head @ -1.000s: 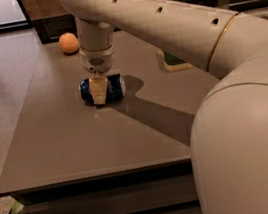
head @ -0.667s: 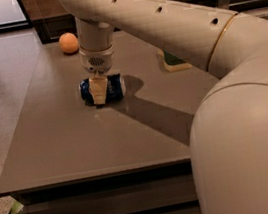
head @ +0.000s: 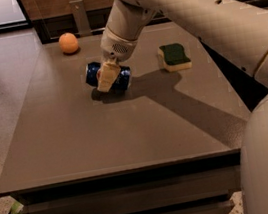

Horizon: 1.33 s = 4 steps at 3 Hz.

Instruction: Place pepsi can upright

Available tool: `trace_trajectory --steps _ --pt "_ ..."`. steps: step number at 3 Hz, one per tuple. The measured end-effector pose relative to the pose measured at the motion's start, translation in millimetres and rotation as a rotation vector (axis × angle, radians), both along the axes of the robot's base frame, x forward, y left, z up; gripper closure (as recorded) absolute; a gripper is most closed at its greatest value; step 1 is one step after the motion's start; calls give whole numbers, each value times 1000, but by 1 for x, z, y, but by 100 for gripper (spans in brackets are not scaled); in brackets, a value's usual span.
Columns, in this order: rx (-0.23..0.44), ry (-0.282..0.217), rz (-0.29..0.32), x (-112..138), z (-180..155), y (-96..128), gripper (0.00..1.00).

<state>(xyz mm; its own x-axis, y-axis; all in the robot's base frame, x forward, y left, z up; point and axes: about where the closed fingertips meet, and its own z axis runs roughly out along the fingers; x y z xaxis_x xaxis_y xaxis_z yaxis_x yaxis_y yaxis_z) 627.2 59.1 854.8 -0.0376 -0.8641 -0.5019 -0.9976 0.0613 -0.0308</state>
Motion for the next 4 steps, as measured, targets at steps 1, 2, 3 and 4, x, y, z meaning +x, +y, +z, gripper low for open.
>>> trace_trajectory --steps 1,2,3,4 --pt "100 1 -30 1 19 -16 100" --pt "176 -3 -52 -2 35 -24 100" --pt "271 -27 -61 -15 50 -23 100" --pt "396 -80 -89 -26 61 -18 100"
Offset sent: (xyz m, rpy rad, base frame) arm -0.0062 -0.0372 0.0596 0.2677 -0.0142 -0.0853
